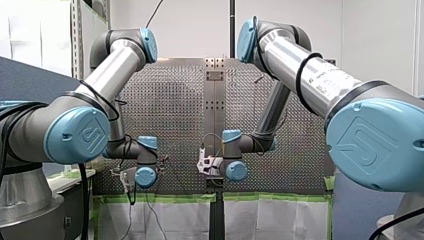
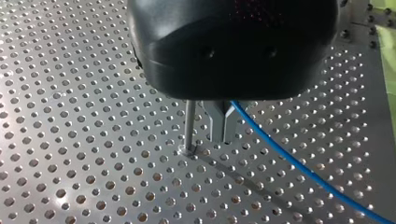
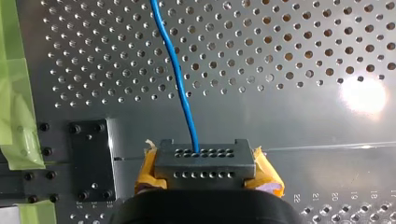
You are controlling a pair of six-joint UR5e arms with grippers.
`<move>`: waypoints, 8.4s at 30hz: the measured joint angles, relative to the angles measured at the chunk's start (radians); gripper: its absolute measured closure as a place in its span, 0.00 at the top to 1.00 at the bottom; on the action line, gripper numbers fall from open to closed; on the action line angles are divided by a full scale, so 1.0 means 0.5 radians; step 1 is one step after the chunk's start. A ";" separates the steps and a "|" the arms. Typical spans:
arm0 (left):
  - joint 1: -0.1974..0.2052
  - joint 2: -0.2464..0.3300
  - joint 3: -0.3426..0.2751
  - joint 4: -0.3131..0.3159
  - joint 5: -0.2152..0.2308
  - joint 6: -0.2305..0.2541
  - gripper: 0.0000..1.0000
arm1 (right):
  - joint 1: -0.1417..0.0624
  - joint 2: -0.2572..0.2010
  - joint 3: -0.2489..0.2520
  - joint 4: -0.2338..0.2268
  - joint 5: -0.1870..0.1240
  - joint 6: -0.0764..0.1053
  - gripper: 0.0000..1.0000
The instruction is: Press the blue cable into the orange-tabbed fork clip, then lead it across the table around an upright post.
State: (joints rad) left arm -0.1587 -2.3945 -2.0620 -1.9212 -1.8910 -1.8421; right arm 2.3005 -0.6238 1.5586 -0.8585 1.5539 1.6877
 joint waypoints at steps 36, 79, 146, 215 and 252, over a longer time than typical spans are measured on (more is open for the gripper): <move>0.120 -0.001 0.266 -0.202 0.133 0.008 0.00 | -0.167 0.003 -0.153 0.125 0.006 -0.033 0.00; 0.223 -0.001 0.305 -0.321 0.407 0.281 0.78 | -0.261 0.018 -0.210 0.160 -0.023 -0.037 0.00; 0.288 0.318 -0.380 -0.129 0.893 0.168 1.00 | -0.260 0.040 -0.214 0.229 -0.023 -0.083 0.00; 0.198 0.419 -0.379 -0.202 0.926 0.165 1.00 | -0.243 0.054 -0.235 0.254 -0.024 -0.083 0.00; -0.282 0.376 -0.141 -0.262 0.542 0.027 1.00 | -0.258 0.063 -0.235 0.265 -0.024 -0.081 0.00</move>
State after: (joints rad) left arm -0.2997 -2.2065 -2.1325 -2.0523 -1.6201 -1.8287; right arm 2.1718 -0.5924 1.4413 -0.7260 1.5418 1.6473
